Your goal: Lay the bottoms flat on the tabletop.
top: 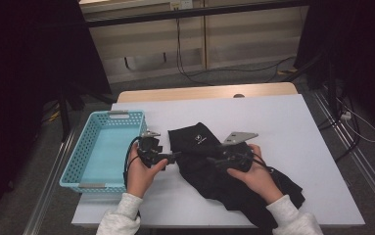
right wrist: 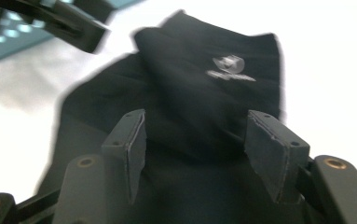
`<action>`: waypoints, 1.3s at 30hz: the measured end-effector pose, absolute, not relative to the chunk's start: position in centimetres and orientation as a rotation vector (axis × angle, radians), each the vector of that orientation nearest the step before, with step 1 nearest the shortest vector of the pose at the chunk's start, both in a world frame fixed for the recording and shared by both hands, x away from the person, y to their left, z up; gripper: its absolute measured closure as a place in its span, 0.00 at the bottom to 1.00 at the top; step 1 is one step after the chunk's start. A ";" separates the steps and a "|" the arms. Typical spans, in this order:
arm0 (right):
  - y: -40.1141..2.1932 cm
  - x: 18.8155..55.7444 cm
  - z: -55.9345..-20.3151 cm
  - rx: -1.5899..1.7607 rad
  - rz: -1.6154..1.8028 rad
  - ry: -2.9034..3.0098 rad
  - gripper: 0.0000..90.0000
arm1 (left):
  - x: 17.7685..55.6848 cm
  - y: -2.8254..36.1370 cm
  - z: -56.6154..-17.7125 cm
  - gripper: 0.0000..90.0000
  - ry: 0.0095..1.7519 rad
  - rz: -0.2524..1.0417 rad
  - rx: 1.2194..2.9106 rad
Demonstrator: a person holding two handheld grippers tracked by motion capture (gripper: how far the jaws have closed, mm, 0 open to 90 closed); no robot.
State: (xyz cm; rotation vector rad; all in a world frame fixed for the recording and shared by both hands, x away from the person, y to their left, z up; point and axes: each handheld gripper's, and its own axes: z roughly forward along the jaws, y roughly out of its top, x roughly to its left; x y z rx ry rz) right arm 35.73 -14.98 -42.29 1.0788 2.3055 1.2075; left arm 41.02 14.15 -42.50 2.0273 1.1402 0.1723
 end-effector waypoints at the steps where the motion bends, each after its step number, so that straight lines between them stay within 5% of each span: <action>1: -15.5 35.7 -42.3 1.094 1.192 2.294 0.43 | 41.1 13.9 -42.5 0.18 1.136 0.169 2.032; 17: -19.5 34.9 -43.7 1.218 1.095 2.221 0.43 | 42.1 12.2 -42.3 0.18 1.103 0.159 2.042; 29: -15.1 37.1 -42.7 1.112 1.104 2.220 0.44 | 41.2 13.6 -42.3 0.18 1.125 0.172 2.044; 39: -9.6 41.1 -42.9 1.100 1.059 2.285 0.54 | 40.3 14.5 -42.9 0.18 1.136 0.176 2.073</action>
